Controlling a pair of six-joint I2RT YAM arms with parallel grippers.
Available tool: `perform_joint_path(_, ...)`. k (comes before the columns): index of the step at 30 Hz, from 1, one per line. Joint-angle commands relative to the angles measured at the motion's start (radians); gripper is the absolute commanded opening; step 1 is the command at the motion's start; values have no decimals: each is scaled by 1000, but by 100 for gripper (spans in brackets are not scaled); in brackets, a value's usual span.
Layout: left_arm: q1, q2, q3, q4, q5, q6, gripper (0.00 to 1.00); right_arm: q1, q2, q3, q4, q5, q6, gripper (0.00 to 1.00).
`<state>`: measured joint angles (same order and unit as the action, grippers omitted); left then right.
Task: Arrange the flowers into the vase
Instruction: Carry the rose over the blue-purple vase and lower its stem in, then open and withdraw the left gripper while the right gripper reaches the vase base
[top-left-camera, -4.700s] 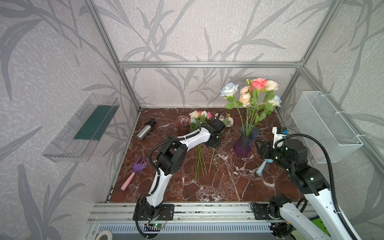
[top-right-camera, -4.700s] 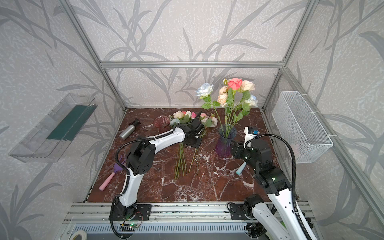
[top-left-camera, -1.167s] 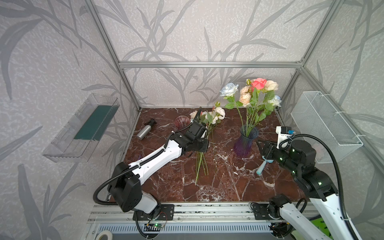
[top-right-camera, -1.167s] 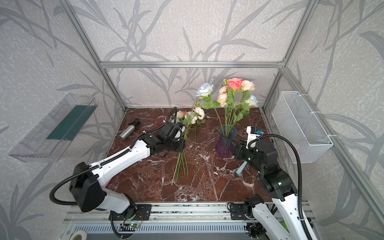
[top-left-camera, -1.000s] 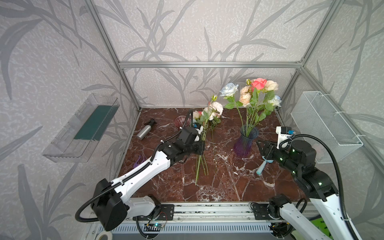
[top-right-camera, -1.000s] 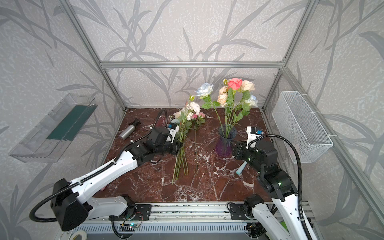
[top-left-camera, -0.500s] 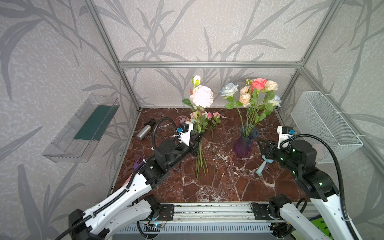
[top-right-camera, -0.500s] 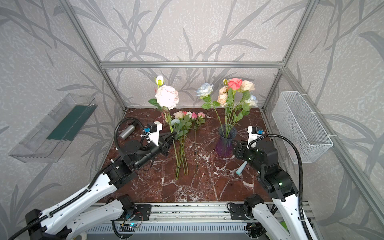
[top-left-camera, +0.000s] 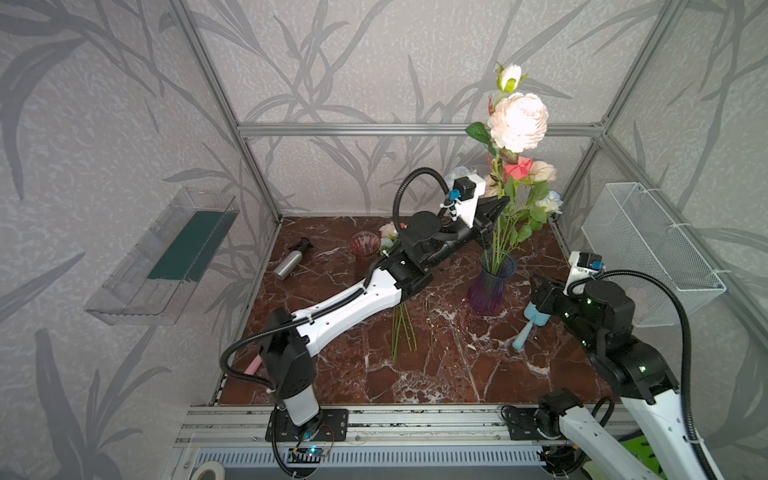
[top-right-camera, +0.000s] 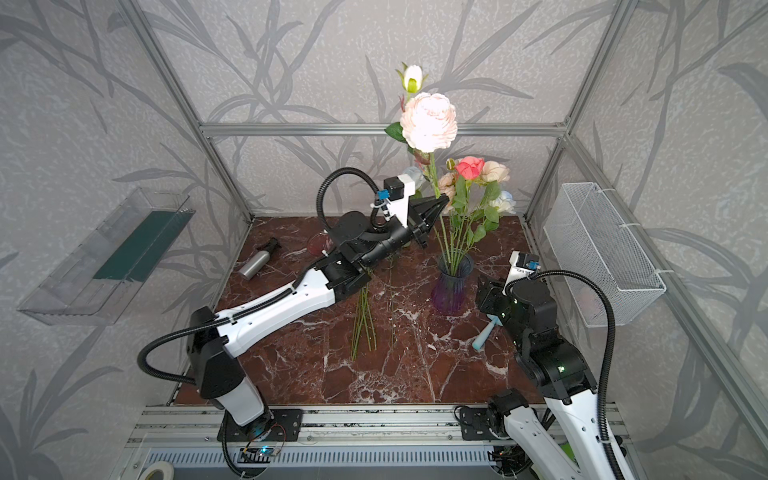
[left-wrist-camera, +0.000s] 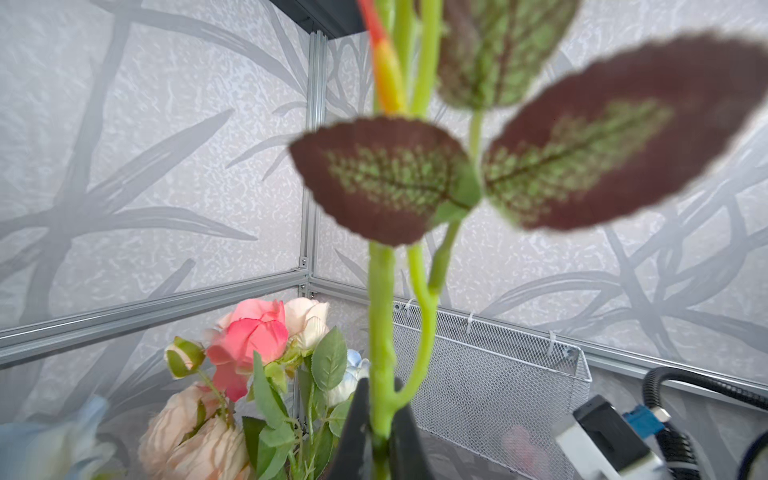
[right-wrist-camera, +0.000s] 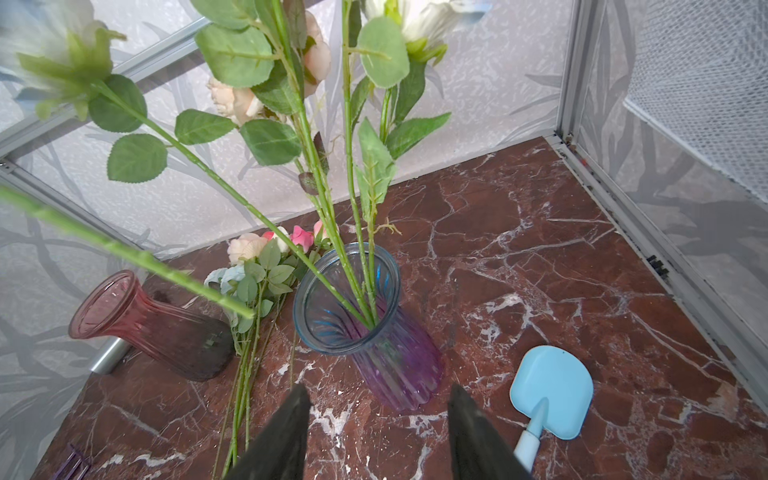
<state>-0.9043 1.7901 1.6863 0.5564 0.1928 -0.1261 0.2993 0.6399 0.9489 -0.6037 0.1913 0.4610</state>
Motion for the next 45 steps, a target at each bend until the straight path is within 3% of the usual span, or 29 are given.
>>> perform_joint_path(1, -5, 91, 83, 52, -10, 40, 0, -7, -5, 4, 10, 27, 5, 53)
perform_joint_path(7, -5, 217, 165, 7, -29, 79, 0, -11, 0, -3, 18, 0, 10, 53)
perform_joint_path(18, -11, 212, -37, -55, -33, 35, 2, -18, 10, -40, 15, -7, -6, 54)
perform_joint_path(20, -13, 204, -59, -79, -28, 34, 13, -19, 11, -41, 14, -13, -8, 54)
perform_joint_path(23, -15, 180, -104, -75, -34, 26, 39, -20, 11, -46, 14, -16, -6, 55)
perform_joint_path(26, -16, 148, -142, -71, -42, 26, 50, -20, 13, -47, 12, -25, -9, 55)
perform_joint_path(35, -21, 11, -235, -82, -27, 8, 54, -21, 11, -56, -22, -79, -9, 55)
perform_joint_path(40, -24, -133, -321, -162, -14, 5, 54, -24, 19, -130, -30, -201, 18, 54)
perform_joint_path(45, -23, -326, -514, -232, -103, -14, 55, -29, 14, -287, 86, -382, 99, 54)
